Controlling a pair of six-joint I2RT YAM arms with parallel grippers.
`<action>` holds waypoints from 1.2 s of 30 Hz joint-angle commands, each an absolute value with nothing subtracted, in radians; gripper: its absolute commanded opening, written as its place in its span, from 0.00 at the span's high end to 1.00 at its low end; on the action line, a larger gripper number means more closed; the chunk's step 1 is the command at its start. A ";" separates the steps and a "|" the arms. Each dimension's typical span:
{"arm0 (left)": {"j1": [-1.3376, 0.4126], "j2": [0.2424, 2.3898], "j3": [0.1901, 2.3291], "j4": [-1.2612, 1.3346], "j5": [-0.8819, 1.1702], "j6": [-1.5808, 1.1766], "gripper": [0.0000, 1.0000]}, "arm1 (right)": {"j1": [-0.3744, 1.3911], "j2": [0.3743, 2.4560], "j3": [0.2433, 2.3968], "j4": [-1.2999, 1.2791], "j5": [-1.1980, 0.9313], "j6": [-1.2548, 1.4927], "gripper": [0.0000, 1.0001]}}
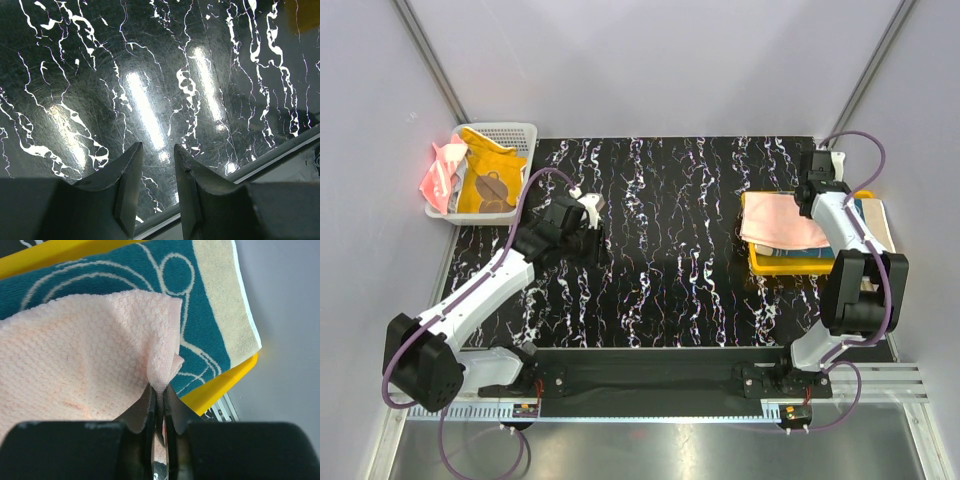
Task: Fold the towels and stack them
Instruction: Neatly place the folded towel into the bin
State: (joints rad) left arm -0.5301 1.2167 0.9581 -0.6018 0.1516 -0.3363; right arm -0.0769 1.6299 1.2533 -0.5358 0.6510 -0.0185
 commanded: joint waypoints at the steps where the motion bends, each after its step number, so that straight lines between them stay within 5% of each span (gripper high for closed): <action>1: -0.534 1.219 0.959 -0.584 0.166 -0.318 0.63 | -0.107 1.606 1.301 -0.522 0.634 -0.014 1.00; 12: -0.528 1.219 0.939 -0.565 0.147 -0.321 0.63 | -0.204 1.640 1.337 -0.567 0.585 0.061 0.96; 15: -0.522 1.224 0.940 -0.563 0.149 -0.324 0.63 | -0.207 1.658 1.353 -0.594 0.601 0.093 0.77; 16: -0.522 1.226 0.940 -0.560 0.152 -0.324 0.63 | -0.207 1.661 1.359 -0.604 0.604 0.107 0.50; 17: -0.519 1.224 0.940 -0.557 0.150 -0.325 0.63 | -0.207 1.660 1.364 -0.632 0.603 0.124 0.35; 20: -0.505 1.220 0.945 -0.543 0.150 -0.337 0.62 | -0.203 1.638 1.388 -0.667 0.520 0.178 0.01; 25: -0.474 1.249 1.030 -0.540 0.103 -0.382 0.62 | -0.096 1.550 1.387 -0.675 0.445 0.267 0.00; 36: -0.255 1.457 1.319 -0.457 -0.483 -0.649 0.58 | 0.296 1.456 1.232 -0.404 0.135 0.376 0.00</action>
State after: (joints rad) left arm -0.3328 1.3979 1.2610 -0.5255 -0.2340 -0.5594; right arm 0.2527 1.4693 1.2648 -0.4988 0.2661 0.3290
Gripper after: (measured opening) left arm 0.414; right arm 0.994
